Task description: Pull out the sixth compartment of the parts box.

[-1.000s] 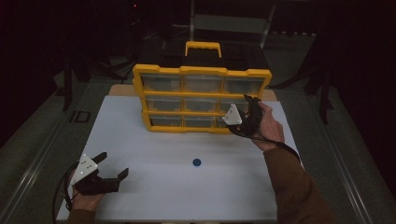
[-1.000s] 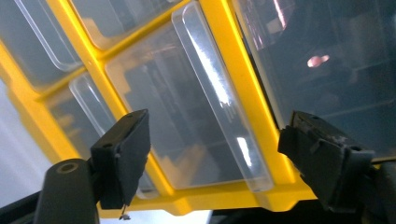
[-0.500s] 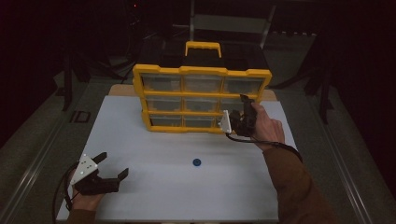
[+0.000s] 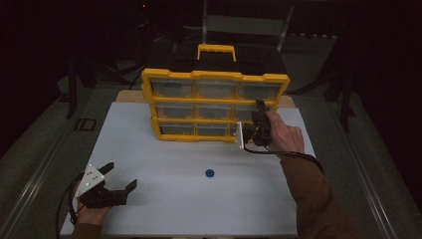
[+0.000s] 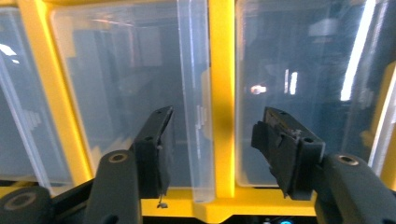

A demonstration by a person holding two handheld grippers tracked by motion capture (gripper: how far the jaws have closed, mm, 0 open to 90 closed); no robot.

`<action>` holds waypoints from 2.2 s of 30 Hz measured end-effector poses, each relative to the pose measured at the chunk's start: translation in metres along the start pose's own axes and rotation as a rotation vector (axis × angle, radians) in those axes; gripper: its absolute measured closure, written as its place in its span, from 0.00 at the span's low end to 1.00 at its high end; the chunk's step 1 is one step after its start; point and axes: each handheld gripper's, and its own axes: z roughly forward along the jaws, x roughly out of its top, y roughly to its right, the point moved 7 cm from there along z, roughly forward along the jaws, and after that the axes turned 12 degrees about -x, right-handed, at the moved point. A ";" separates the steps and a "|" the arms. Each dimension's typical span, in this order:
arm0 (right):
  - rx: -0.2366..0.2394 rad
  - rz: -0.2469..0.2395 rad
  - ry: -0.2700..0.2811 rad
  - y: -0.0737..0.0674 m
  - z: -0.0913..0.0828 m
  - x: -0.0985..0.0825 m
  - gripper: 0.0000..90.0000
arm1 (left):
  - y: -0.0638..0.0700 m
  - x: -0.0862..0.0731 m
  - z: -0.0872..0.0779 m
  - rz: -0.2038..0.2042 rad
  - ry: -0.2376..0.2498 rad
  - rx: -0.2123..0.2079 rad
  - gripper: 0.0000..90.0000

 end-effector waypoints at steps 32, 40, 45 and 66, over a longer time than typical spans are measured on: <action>-0.073 -0.119 0.026 -0.006 0.005 0.000 0.65 | 0.000 -0.001 0.001 -0.001 -0.008 0.001 0.00; -0.041 -0.085 0.018 -0.004 0.002 -0.002 0.66 | 0.000 -0.001 0.001 -0.002 -0.006 0.001 0.00; -0.003 -0.079 0.018 -0.003 -0.002 -0.002 0.70 | 0.000 -0.001 0.001 -0.001 -0.006 0.001 0.00; 0.085 -0.091 -0.013 -0.006 0.001 -0.001 0.86 | 0.000 -0.001 0.000 -0.001 -0.003 0.001 0.00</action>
